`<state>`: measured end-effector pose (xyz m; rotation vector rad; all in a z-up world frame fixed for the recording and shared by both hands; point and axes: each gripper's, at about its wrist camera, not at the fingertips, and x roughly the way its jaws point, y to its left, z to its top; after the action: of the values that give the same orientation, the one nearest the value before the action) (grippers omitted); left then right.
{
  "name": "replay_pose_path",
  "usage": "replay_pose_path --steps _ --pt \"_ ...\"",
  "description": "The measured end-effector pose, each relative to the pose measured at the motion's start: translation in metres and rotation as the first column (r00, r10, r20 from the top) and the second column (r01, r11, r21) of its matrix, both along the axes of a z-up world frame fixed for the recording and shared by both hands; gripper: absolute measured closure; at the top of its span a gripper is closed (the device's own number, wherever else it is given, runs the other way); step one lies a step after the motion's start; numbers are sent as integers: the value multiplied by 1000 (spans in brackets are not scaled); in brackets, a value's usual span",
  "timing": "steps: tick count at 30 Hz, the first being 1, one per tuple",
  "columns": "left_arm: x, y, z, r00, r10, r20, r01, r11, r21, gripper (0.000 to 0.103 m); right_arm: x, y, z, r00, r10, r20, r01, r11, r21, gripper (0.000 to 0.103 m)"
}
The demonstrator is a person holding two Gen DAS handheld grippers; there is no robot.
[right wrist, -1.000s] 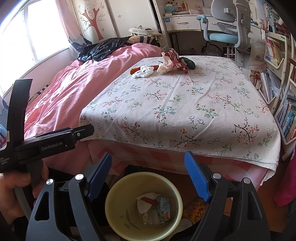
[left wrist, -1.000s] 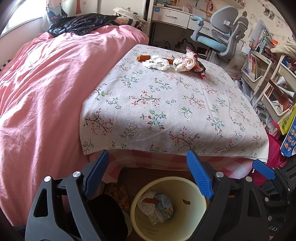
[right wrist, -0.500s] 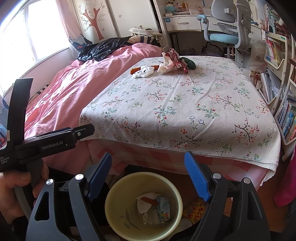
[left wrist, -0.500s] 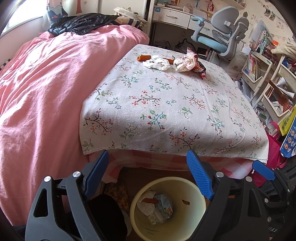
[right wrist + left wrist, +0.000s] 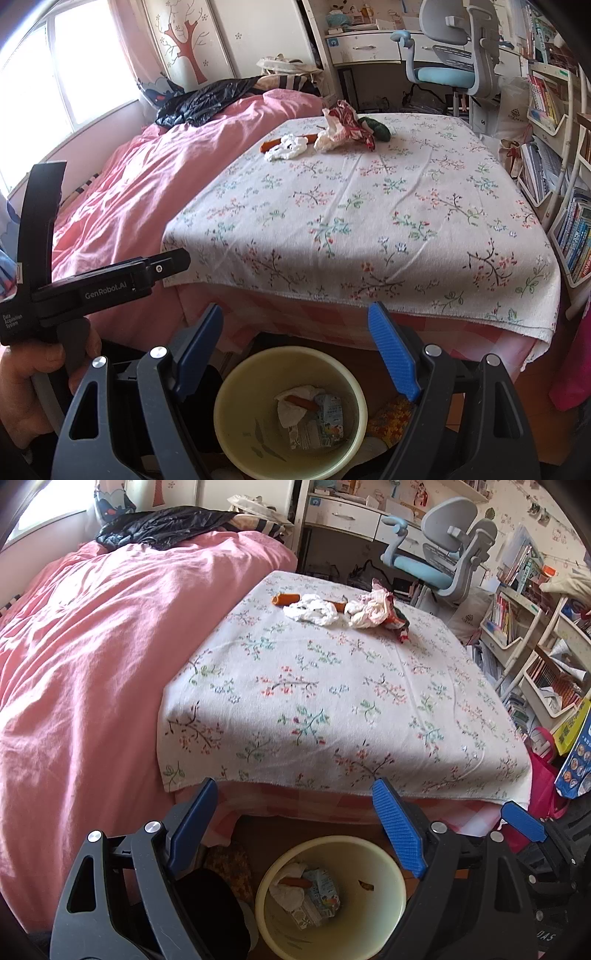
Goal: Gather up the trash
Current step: 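Grasp the red snack wrapper with the right tool while the left tool grasps an orange peel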
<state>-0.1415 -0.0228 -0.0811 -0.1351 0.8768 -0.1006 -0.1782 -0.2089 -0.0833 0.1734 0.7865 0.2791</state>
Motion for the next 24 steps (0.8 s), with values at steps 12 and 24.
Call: replay_pose_path --steps 12,24 --pt "70 28 43 994 56 92 -59 998 22 19 60 -17 61 990 57 129 -47 996 -75 25" --pt "199 43 32 991 81 103 -86 995 47 20 118 -27 48 993 66 101 -69 997 28 25"
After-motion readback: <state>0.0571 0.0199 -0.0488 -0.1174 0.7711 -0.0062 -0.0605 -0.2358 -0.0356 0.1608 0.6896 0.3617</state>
